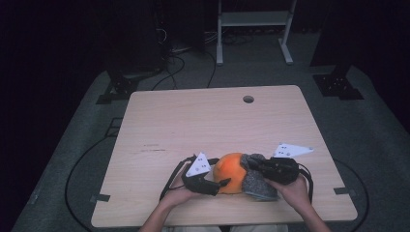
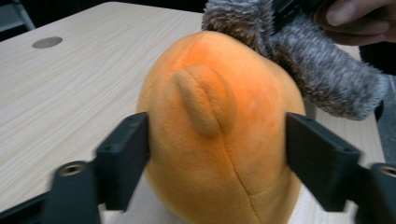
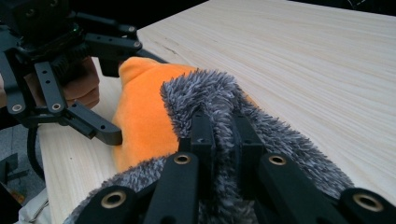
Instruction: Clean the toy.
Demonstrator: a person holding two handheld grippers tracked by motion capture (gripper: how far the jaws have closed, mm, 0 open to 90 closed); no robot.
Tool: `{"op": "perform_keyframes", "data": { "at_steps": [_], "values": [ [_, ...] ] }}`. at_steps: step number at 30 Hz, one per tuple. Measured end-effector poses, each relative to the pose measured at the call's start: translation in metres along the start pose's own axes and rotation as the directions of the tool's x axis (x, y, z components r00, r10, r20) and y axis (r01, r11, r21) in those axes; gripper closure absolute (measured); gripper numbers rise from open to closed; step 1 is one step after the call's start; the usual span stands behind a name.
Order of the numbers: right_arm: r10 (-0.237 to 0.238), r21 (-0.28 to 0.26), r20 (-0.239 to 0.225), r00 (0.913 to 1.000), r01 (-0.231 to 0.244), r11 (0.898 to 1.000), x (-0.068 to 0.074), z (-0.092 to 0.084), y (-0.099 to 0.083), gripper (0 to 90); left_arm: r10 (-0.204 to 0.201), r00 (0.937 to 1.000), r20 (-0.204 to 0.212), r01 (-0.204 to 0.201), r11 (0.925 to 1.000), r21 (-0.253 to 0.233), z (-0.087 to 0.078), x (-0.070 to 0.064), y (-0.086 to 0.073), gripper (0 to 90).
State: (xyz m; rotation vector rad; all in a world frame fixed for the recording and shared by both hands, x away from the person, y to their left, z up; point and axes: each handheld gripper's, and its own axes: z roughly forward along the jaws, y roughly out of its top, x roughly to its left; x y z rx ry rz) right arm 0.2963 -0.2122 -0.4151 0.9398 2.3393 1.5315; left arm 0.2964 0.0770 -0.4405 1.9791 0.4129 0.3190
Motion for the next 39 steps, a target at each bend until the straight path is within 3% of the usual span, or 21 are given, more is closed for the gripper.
{"op": "perform_keyframes", "data": {
  "at_steps": [3, 4, 6, 10, 16, 21, 28, 39],
  "values": [
    [-0.007, -0.004, 0.007, 1.0000, 0.007, 1.000, 0.000, -0.002, 0.002, 81.4, 0.058, 0.9975, -0.040, -0.058, 0.9983, 0.002, 0.001, -0.006, 0.001, 35.3],
    [-0.023, -0.033, -0.005, 0.9997, 0.023, 0.999, 0.006, -0.006, 0.009, 81.4, 0.066, 0.9968, -0.045, -0.066, 0.9978, 0.003, 0.001, -0.008, 0.002, 38.0],
    [-0.034, -0.041, -0.015, 0.9993, 0.033, 0.999, 0.009, -0.006, 0.011, 81.4, 0.102, 0.9936, -0.049, -0.102, 0.9948, 0.007, 0.002, -0.012, 0.005, 38.3],
    [-0.108, -0.040, -0.022, 0.9939, 0.107, 0.993, 0.027, -0.005, 0.020, 81.4, 0.172, 0.9834, -0.057, -0.172, 0.9850, 0.010, 0.003, -0.022, 0.008, 38.7],
    [-0.162, -0.024, -0.021, 0.9866, 0.162, 0.987, 0.042, 0.000, 0.024, 81.4, 0.231, 0.9710, -0.062, -0.230, 0.9728, 0.027, 0.004, -0.029, 0.010, 39.4],
    [-0.133, -0.017, -0.001, 0.9912, 0.133, 0.991, 0.030, 0.000, 0.021, 81.5, 0.226, 0.9722, -0.060, -0.225, 0.9740, 0.023, 0.004, -0.027, 0.009, 40.1],
    [-0.048, -0.011, 0.029, 0.9984, 0.048, 0.999, 0.007, -0.005, 0.009, 81.5, 0.200, 0.9784, -0.052, -0.199, 0.9797, 0.028, 0.001, -0.020, 0.005, 39.8],
    [0.039, 0.034, 0.078, 0.9962, -0.041, 0.999, -0.018, -0.002, -0.007, 81.5, 0.125, 0.9909, -0.049, -0.123, 0.9916, 0.040, -0.002, -0.005, -0.002, 39.0]
  ]
}}
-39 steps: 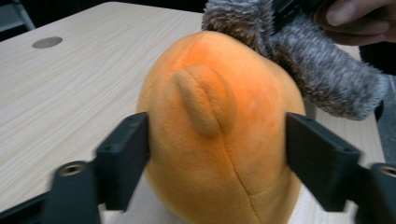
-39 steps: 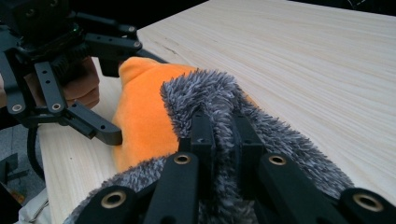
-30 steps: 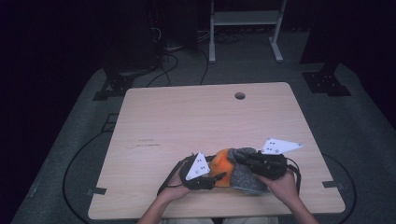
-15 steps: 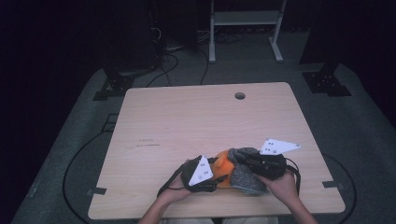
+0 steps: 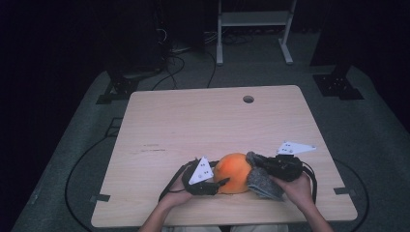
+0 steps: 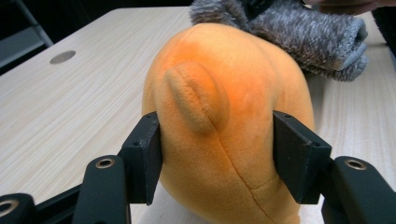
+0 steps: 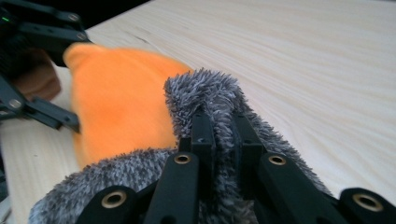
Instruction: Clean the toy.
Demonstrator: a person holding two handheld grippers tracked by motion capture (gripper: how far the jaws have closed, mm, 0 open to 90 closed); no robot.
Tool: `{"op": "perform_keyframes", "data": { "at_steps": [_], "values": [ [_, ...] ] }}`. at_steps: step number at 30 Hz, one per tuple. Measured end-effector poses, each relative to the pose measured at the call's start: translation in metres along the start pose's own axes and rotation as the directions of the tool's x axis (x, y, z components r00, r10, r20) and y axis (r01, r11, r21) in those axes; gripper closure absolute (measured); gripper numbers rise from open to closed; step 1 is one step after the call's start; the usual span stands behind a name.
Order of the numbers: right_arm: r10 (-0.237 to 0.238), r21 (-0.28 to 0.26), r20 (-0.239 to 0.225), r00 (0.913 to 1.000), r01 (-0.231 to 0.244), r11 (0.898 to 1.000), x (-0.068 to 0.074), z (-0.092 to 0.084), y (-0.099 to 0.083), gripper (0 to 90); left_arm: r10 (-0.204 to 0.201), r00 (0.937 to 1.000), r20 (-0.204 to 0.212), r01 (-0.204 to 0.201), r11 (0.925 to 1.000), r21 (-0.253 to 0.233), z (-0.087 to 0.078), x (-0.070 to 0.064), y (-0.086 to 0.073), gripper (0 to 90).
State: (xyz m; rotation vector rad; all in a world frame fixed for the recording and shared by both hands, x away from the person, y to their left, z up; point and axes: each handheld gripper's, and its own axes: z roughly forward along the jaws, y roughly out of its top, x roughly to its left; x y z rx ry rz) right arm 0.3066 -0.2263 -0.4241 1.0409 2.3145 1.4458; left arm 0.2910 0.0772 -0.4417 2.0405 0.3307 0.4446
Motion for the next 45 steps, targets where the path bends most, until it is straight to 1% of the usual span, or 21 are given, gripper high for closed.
{"op": "perform_keyframes", "data": {
  "at_steps": [3, 5, 8, 10, 11, 13, 14, 16, 17, 19, 21, 24, 29, 33, 36, 37, 38, 40, 41, 43, 45],
  "values": [
    [0.014, -0.008, 0.009, 0.9999, -0.014, 1.000, -0.001, -0.003, -0.001, 81.5, -0.011, 0.9999, -0.012, 0.011, 0.9999, 0.013, 0.000, 0.003, -0.002, 39.0],
    [-0.037, -0.041, -0.018, 0.9992, 0.036, 0.999, 0.013, -0.006, 0.005, 81.5, -0.021, 0.9996, -0.021, 0.022, 0.9996, 0.020, -0.001, 0.005, -0.003, 38.8],
    [-0.078, -0.042, -0.046, 0.9959, 0.076, 0.996, 0.023, -0.003, 0.007, 81.4, -0.035, 0.9993, -0.014, 0.035, 0.9993, 0.013, -0.001, 0.007, -0.004, 36.1],
    [-0.118, -0.022, -0.021, 0.9928, 0.118, 0.993, 0.029, 0.002, 0.007, 81.4, -0.076, 0.9970, 0.009, 0.077, 0.9961, -0.043, -0.006, 0.010, -0.002, 24.8],
    [-0.112, -0.025, -0.021, 0.9935, 0.112, 0.993, 0.029, 0.003, 0.006, 81.5, -0.091, 0.9958, 0.005, 0.092, 0.9917, -0.090, -0.009, 0.012, -0.001, 21.3],
    [-0.103, -0.041, -0.032, 0.9941, 0.102, 0.994, 0.028, 0.005, 0.006, 81.4, -0.116, 0.9933, -0.004, 0.113, 0.9762, -0.185, -0.015, 0.013, 0.003, 23.8],
    [-0.119, -0.059, -0.043, 0.9920, 0.116, 0.991, 0.031, 0.007, 0.007, 81.4, -0.109, 0.9940, -0.009, 0.105, 0.9744, -0.199, -0.017, 0.013, 0.004, 35.3],
    [-0.132, -0.063, -0.041, 0.9904, 0.129, 0.990, 0.033, 0.007, 0.008, 81.4, -0.057, 0.9964, -0.062, 0.049, 0.9910, -0.124, -0.012, 0.009, 0.003, 39.8],
    [-0.140, -0.062, -0.037, 0.9894, 0.138, 0.989, 0.034, 0.008, 0.008, 81.4, -0.048, 0.9969, -0.063, 0.042, 0.9944, -0.097, -0.009, 0.009, 0.001, 41.5],
    [-0.132, -0.052, -0.036, 0.9906, 0.130, 0.990, 0.029, 0.008, 0.006, 81.4, -0.068, 0.9954, -0.068, 0.061, 0.9930, -0.101, -0.007, 0.010, -0.001, 43.1],
    [-0.127, -0.023, 0.003, 0.9919, 0.127, 0.992, 0.021, 0.006, 0.002, 81.4, -0.079, 0.9929, -0.089, 0.072, 0.9938, -0.085, -0.006, 0.011, -0.001, 44.2],
    [-0.070, -0.002, 0.025, 0.9972, 0.070, 0.998, 0.008, 0.002, -0.003, 81.4, -0.098, 0.9888, -0.113, 0.092, 0.9942, -0.055, -0.005, 0.014, -0.003, 45.5],
    [-0.122, -0.044, -0.024, 0.9923, 0.121, 0.992, 0.023, -0.002, 0.001, 81.4, -0.130, 0.9821, -0.136, 0.125, 0.9914, -0.039, -0.006, 0.020, -0.007, 45.7],
    [-0.184, -0.027, -0.033, 0.9823, 0.183, 0.983, 0.035, 0.006, 0.003, 81.3, -0.130, 0.9798, -0.152, 0.126, 0.9915, -0.033, -0.006, 0.020, -0.008, 45.7],
    [-0.159, -0.018, -0.011, 0.9871, 0.159, 0.987, 0.029, 0.008, 0.002, 81.3, -0.127, 0.9769, -0.172, 0.122, 0.9917, -0.040, -0.006, 0.019, -0.007, 45.4],
    [-0.136, -0.016, -0.002, 0.9907, 0.136, 0.991, 0.025, 0.008, 0.000, 81.2, -0.123, 0.9775, -0.171, 0.113, 0.9914, -0.066, -0.007, 0.018, -0.006, 42.9],
    [-0.070, -0.020, -0.015, 0.9974, 0.070, 0.997, 0.018, 0.010, -0.002, 81.2, -0.110, 0.9808, -0.161, 0.091, 0.9888, -0.118, -0.011, 0.016, -0.004, 35.5],
    [-0.051, -0.030, -0.017, 0.9986, 0.050, 0.998, 0.014, 0.011, -0.003, 81.2, -0.090, 0.9880, -0.125, 0.066, 0.9814, -0.180, -0.015, 0.013, 0.000, 34.8],
    [-0.051, -0.030, -0.017, 0.9986, 0.050, 0.998, 0.014, 0.011, -0.003, 81.2, -0.085, 0.9907, -0.106, 0.064, 0.9799, -0.189, -0.015, 0.012, 0.001, 34.8],
    [-0.035, -0.036, -0.022, 0.9991, 0.035, 0.999, 0.012, 0.013, -0.003, 81.3, -0.048, 0.9950, -0.087, 0.034, 0.9880, -0.151, -0.010, 0.008, 0.001, 39.5],
    [-0.035, -0.033, -0.021, 0.9992, 0.034, 0.999, 0.010, 0.016, -0.003, 81.2, -0.012, 0.9953, -0.096, 0.003, 0.9953, -0.097, -0.003, 0.006, -0.002, 40.7]
  ]
}}
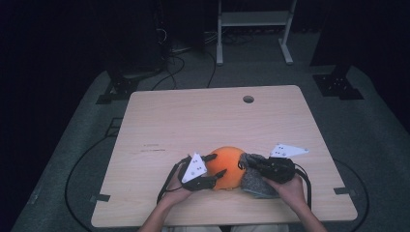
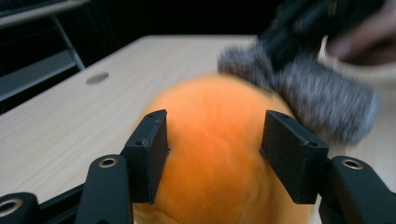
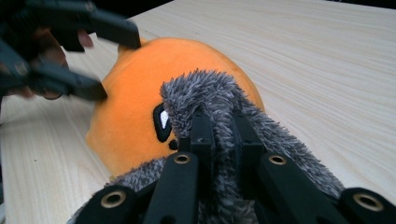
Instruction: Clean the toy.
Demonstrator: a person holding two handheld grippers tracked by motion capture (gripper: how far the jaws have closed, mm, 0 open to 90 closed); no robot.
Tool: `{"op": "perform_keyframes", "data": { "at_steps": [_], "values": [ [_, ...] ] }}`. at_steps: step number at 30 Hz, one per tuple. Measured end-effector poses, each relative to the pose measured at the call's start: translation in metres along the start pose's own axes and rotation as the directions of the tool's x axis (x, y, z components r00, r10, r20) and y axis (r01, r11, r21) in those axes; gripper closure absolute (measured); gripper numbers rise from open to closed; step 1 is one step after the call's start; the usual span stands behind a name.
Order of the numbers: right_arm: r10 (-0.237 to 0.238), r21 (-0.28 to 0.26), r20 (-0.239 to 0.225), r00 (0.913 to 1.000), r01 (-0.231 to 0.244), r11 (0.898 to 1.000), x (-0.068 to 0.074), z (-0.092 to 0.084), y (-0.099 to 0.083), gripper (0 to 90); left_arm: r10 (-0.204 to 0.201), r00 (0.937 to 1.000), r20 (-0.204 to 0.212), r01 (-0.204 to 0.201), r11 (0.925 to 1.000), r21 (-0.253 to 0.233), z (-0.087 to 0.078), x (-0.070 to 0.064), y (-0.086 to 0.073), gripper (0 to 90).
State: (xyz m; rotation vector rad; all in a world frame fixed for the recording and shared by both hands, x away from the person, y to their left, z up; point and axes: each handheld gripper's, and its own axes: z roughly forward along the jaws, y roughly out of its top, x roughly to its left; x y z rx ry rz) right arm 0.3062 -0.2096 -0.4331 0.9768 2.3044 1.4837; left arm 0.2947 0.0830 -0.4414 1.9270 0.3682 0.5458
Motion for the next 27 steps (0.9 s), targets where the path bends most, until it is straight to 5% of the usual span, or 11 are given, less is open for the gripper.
{"op": "perform_keyframes", "data": {
  "at_steps": [7, 9, 11, 16, 22, 25, 27],
  "values": [
    [0.013, 0.045, 0.048, 0.9987, -0.015, 0.999, -0.006, -0.001, -0.005, 81.2, -0.061, 0.9972, -0.044, 0.063, 0.9969, 0.048, 0.003, 0.009, -0.004, 42.6],
    [0.054, 0.080, 0.049, 0.9974, -0.058, 0.995, -0.010, 0.000, -0.007, 81.3, -0.117, 0.9907, -0.070, 0.121, 0.9905, 0.065, 0.003, 0.015, -0.007, 43.5],
    [0.067, 0.058, 0.038, 0.9970, -0.069, 0.996, -0.007, 0.000, -0.006, 81.3, -0.156, 0.9852, -0.072, 0.160, 0.9853, 0.060, 0.003, 0.020, -0.010, 43.8],
    [-0.032, 0.004, 0.018, 0.9993, 0.031, 0.999, 0.015, 0.005, 0.005, 81.2, -0.179, 0.9788, -0.099, 0.187, 0.9793, 0.077, 0.004, 0.023, -0.011, 44.0],
    [0.005, 0.053, 0.036, 0.9993, -0.007, 0.999, 0.005, 0.005, -0.002, 81.3, -0.183, 0.9761, -0.117, 0.193, 0.9783, 0.077, 0.006, 0.021, -0.009, 43.3],
    [-0.033, 0.014, -0.074, 0.9967, 0.034, 0.999, 0.017, 0.001, 0.004, 81.3, -0.193, 0.9737, -0.121, 0.203, 0.9767, 0.071, 0.006, 0.022, -0.009, 43.0],
    [-0.105, 0.023, -0.087, 0.9907, 0.107, 0.994, 0.031, 0.006, 0.008, 81.2, -0.194, 0.9737, -0.119, 0.203, 0.9771, 0.065, 0.007, 0.021, -0.009, 42.9]
  ]
}}
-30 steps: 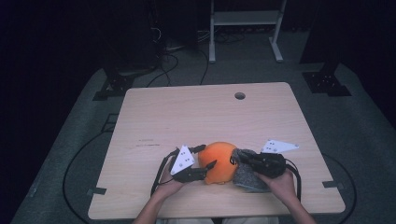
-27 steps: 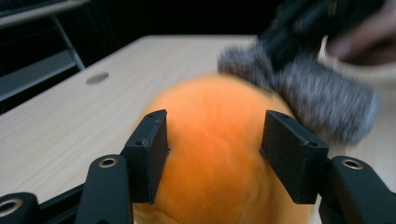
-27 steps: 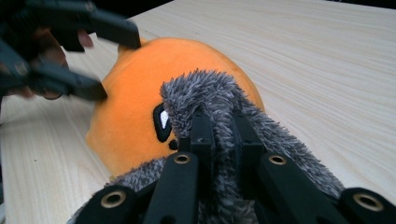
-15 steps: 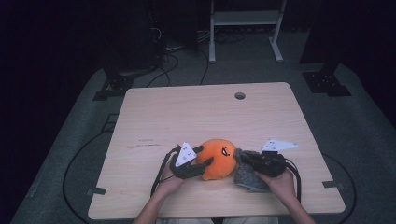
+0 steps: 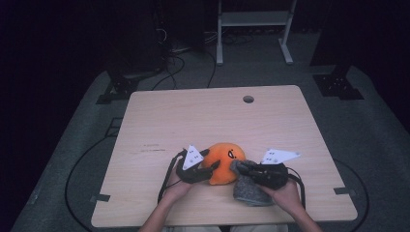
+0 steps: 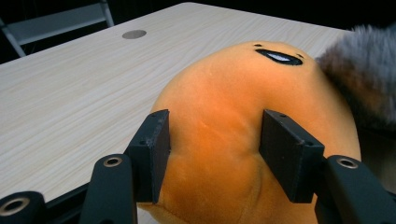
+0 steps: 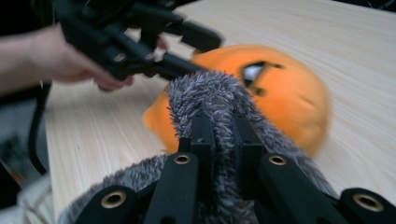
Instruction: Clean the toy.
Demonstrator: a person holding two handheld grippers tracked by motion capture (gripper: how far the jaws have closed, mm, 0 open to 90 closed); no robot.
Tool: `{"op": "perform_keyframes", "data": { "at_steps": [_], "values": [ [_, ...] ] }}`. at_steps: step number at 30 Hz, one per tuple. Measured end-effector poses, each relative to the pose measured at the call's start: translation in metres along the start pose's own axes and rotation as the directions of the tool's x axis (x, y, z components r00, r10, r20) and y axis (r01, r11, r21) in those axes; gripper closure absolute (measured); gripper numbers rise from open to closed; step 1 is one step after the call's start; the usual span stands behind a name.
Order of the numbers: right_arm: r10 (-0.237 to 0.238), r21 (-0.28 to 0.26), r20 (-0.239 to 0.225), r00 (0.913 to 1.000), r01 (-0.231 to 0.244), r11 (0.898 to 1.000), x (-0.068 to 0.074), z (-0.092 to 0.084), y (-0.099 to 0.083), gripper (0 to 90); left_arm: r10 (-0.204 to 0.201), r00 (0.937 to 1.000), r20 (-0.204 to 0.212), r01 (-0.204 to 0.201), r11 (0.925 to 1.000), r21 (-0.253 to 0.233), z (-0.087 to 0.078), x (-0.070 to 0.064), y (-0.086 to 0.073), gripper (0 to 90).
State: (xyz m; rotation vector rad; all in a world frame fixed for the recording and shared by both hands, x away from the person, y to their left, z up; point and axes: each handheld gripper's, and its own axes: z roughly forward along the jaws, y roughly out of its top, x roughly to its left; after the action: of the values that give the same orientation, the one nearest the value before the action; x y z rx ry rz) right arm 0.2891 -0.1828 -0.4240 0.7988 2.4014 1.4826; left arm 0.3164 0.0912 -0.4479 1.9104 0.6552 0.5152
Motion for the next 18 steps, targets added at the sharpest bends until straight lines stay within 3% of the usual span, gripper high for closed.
{"op": "perform_keyframes", "data": {
  "at_steps": [1, 3, 7, 9, 11, 13, 16, 18],
  "values": [
    [-0.028, 0.015, 0.011, 0.9996, 0.028, 1.000, 0.003, 0.004, 0.001, 81.2, 0.005, 1.0000, -0.002, -0.005, 1.0000, 0.001, 0.000, -0.001, 0.000, 43.2],
    [-0.033, 0.031, 0.030, 0.9990, 0.032, 0.999, 0.002, 0.009, -0.001, 81.2, 0.021, 0.9998, -0.007, -0.021, 0.9998, 0.003, 0.000, -0.002, 0.001, 43.4],
    [0.001, 0.047, 0.116, 0.9932, -0.007, 0.999, -0.012, 0.005, -0.007, 81.4, 0.018, 0.9998, -0.011, -0.018, 0.9998, 0.004, 0.001, -0.002, 0.001, 43.5],
    [0.042, 0.053, 0.157, 0.9866, -0.051, 0.997, -0.021, 0.000, -0.010, 81.4, 0.017, 0.9998, -0.008, -0.016, 0.9999, 0.004, 0.001, -0.001, 0.001, 43.5],
    [0.044, 0.035, 0.139, 0.9893, -0.049, 0.998, -0.019, -0.003, -0.009, 81.4, 0.018, 0.9998, -0.002, -0.018, 0.9998, 0.003, 0.001, -0.002, 0.002, 43.4],
    [-0.018, 0.012, 0.100, 0.9948, 0.017, 1.000, -0.006, 0.000, -0.004, 81.3, 0.029, 0.9996, 0.000, -0.029, 0.9996, -0.002, 0.001, -0.004, 0.002, 43.2],
    [-0.071, 0.040, 0.098, 0.9926, 0.067, 0.997, 0.003, 0.009, -0.001, 81.3, 0.036, 0.9993, 0.008, -0.036, 0.9989, -0.030, -0.004, -0.003, 0.005, 39.7],
    [-0.065, 0.050, 0.100, 0.9929, 0.060, 0.997, 0.000, 0.010, -0.004, 81.3, 0.021, 0.9998, -0.006, -0.021, 0.9987, -0.046, -0.008, 0.000, 0.008, 37.0]
  ]
}}
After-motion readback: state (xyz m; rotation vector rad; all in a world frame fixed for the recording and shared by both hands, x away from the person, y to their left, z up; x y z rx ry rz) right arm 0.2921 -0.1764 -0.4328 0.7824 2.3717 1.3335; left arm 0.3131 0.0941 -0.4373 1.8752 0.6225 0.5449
